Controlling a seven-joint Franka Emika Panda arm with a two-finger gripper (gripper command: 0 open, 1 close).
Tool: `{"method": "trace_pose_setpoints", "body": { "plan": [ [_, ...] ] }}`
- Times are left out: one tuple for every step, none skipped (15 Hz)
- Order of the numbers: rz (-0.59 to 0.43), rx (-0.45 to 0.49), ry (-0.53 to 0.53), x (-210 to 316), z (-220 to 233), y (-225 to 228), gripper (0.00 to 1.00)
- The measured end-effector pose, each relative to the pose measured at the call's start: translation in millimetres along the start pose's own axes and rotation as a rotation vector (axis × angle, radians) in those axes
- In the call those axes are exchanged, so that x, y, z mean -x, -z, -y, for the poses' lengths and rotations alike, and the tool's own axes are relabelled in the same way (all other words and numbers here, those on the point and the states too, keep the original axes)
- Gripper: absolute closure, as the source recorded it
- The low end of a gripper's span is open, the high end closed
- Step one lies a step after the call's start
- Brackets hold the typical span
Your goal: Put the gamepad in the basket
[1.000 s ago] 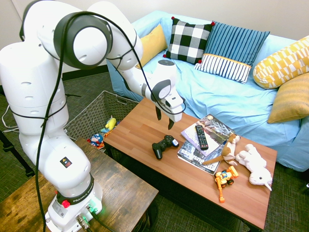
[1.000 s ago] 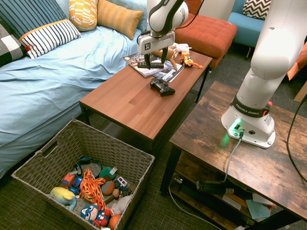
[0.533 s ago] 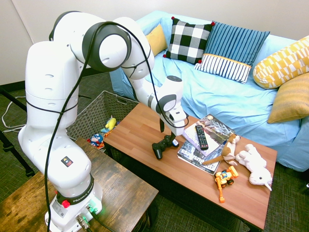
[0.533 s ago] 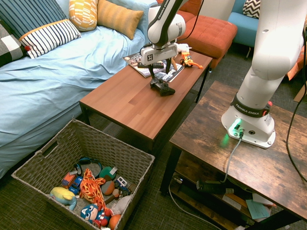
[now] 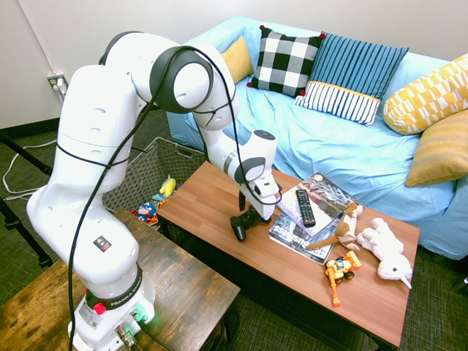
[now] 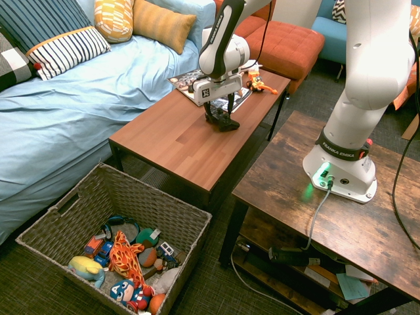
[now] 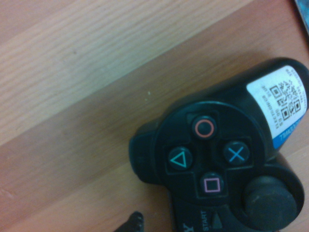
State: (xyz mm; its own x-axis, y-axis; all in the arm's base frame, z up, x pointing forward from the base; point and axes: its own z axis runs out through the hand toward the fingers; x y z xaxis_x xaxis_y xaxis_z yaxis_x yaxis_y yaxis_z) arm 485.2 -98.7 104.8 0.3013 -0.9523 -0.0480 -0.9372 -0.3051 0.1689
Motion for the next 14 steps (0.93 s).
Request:
{"method": "trace_pose_setpoints", "body": {
  "plan": [
    [0.002,0.004,-0.002,-0.8,-0.7,-2.6,0.00],
    [0.006,0.007,-0.005,-1.4,-1.7,-5.6,0.00],
    [0.009,0.010,-0.006,-2.4,-2.6,-9.1,0.00],
    [0.011,0.011,-0.006,-3.2,-3.2,-12.7,1.00],
    [0.012,0.008,-0.007,-4.1,-2.6,-15.6,1.00],
    [0.013,0.005,-0.004,-4.8,-0.9,-17.5,1.00],
    [0.014,0.000,-0.001,-5.0,0.6,-18.1,1.00],
    [0.016,-0.004,0.004,-5.0,1.7,-17.8,1.00],
    [0.017,-0.007,0.006,-5.2,2.8,-17.2,1.00],
    [0.019,-0.010,0.004,-5.1,3.7,-17.4,1.00],
    [0.022,-0.009,0.003,-4.1,4.3,-18.9,1.00],
    [0.024,-0.008,0.002,-2.8,4.8,-20.4,1.00],
    [0.027,-0.009,0.000,-2.0,5.6,-21.1,1.00],
    [0.029,-0.012,0.001,-1.8,6.6,-20.7,1.00]
  ]
}}
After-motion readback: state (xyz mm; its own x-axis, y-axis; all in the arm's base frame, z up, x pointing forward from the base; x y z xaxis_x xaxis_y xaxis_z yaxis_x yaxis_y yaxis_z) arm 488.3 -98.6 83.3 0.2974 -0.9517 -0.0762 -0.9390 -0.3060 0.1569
